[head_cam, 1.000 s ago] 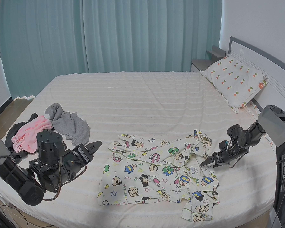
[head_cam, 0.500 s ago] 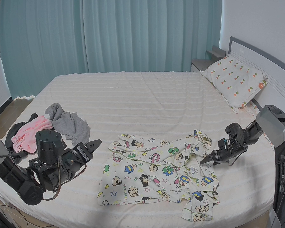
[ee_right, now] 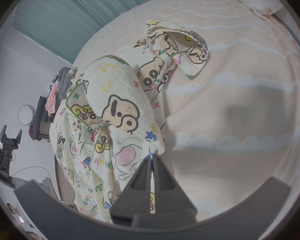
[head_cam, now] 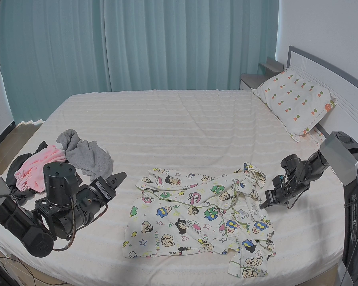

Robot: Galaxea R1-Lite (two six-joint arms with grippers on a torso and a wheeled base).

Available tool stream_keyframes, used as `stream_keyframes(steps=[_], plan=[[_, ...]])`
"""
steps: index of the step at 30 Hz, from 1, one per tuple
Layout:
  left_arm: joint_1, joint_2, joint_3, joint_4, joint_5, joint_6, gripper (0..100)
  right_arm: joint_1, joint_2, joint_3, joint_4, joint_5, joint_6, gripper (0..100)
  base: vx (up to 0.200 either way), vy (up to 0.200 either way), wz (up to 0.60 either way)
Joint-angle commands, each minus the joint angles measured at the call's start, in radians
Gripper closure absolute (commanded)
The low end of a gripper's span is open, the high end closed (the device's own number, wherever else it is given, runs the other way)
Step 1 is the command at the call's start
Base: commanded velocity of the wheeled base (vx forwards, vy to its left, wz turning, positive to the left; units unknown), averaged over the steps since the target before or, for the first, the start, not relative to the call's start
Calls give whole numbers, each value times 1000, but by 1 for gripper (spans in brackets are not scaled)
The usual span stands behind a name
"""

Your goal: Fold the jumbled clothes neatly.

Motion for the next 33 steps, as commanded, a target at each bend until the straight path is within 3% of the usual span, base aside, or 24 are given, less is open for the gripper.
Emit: stream_keyframes(steps=[1,10,12,15,33], plan=[[-1,4,4,-16,0,1,0,-8,-30,27,-7,1,2,100,0,0,0],[-1,5,6,-21,1,3,0,-74,-133,78,-11,-19,0,100,0,0,0],[-2,7,7,-21,1,3,0,-116,-145,93,-11,-79,0,100,0,0,0],[-2,8,7,-21,1,4,0,-143,-145,93,-14,-114,-1,100,0,0,0],[-16,10,17,-21,1,6,0,-249,-118,95,-125,-278,11,100,0,0,0]])
